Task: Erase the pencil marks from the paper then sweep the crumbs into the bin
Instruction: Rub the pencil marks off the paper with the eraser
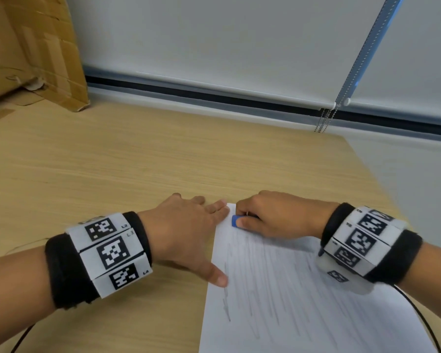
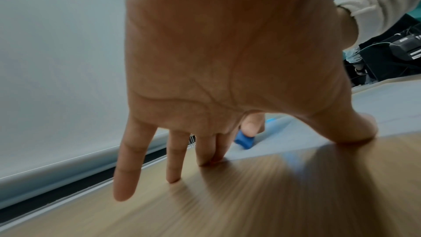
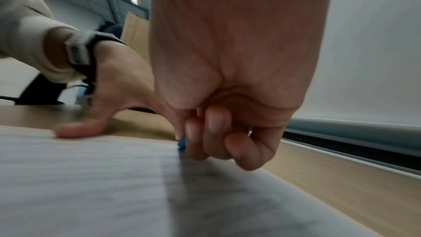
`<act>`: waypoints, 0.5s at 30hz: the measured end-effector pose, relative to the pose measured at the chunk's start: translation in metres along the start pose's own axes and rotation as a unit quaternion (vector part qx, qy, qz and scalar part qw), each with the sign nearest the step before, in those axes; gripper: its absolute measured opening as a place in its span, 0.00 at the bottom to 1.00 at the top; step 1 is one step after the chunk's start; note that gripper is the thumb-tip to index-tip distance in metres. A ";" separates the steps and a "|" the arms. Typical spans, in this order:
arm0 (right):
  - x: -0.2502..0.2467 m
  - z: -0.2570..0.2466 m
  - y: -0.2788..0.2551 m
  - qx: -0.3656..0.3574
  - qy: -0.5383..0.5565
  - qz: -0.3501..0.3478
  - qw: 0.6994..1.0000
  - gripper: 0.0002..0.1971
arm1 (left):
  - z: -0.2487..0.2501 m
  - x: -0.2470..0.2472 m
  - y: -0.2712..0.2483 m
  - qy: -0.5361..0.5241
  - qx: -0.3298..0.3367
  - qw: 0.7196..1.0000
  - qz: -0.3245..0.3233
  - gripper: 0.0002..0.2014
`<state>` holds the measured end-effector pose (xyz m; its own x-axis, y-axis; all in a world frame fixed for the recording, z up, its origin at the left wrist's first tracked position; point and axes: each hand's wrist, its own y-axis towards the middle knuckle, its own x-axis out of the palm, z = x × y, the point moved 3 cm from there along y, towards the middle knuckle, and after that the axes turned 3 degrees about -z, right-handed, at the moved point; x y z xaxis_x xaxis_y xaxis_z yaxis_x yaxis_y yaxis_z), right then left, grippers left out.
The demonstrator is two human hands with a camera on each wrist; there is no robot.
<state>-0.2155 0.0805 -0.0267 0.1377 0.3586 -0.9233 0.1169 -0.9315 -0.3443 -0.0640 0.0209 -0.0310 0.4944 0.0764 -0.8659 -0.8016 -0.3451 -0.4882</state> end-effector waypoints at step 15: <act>-0.002 -0.005 -0.001 -0.021 0.025 -0.024 0.999 0.21 | -0.001 0.002 0.002 -0.010 0.004 1.000 0.005 0.64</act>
<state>-0.2112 0.0808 -0.0239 0.1805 0.4066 -0.8956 0.1666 -0.9100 -0.3796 -0.0642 0.0193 -0.0339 0.4806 0.0912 -0.8722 -0.8090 -0.3377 -0.4811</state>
